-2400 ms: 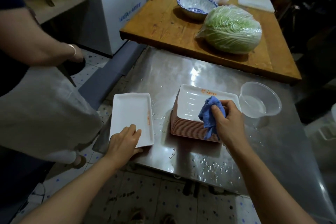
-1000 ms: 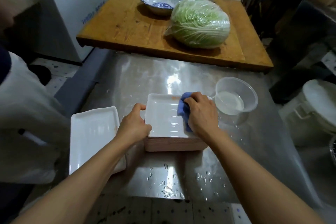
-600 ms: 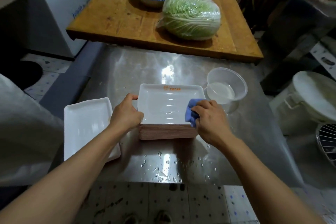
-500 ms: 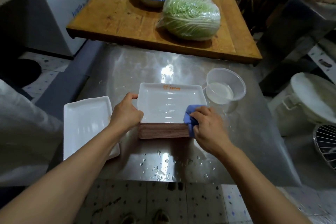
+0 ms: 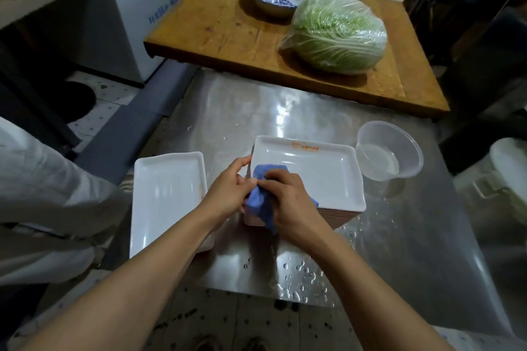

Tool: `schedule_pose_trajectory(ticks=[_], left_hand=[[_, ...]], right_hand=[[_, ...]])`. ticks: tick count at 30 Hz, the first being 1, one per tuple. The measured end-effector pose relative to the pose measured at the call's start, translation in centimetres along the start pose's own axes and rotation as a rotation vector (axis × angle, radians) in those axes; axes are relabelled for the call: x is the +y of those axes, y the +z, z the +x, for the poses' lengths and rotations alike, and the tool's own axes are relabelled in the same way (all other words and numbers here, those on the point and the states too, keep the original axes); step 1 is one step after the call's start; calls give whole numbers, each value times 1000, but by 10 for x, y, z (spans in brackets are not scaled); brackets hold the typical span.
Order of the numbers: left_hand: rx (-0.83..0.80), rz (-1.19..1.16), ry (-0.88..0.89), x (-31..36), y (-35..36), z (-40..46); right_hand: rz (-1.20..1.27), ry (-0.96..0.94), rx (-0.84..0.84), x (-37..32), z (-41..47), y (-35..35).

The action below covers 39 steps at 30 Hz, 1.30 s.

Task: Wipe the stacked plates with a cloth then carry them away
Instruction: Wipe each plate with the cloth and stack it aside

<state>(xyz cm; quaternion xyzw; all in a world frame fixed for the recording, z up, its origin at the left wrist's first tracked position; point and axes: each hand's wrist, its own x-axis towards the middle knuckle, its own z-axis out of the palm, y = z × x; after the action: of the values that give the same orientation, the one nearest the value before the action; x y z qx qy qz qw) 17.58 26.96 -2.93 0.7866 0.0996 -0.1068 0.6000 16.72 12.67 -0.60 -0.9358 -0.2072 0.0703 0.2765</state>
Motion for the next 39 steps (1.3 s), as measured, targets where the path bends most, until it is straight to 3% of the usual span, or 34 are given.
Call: schedule_pose_trajectory(ticks=[4, 10, 15, 21, 25, 30, 39], left_hand=[[35, 140, -9, 5, 4, 4], [101, 359, -12, 13, 9, 5], [118, 345, -30, 12, 10, 4], [122, 315, -22, 11, 11, 2], [141, 321, -29, 14, 14, -2], [159, 385, -43, 18, 15, -4], [204, 397, -72, 20, 17, -6]], right_hand=[[-84, 4, -44, 12, 35, -9], [-275, 1, 90, 24, 48, -16], [-284, 236, 221, 64, 18, -42], [-198, 262, 57, 61, -10, -43], [-119, 103, 10, 31, -19, -25], [-327, 15, -28, 36, -34, -26], [-626, 224, -9, 65, -67, -65]])
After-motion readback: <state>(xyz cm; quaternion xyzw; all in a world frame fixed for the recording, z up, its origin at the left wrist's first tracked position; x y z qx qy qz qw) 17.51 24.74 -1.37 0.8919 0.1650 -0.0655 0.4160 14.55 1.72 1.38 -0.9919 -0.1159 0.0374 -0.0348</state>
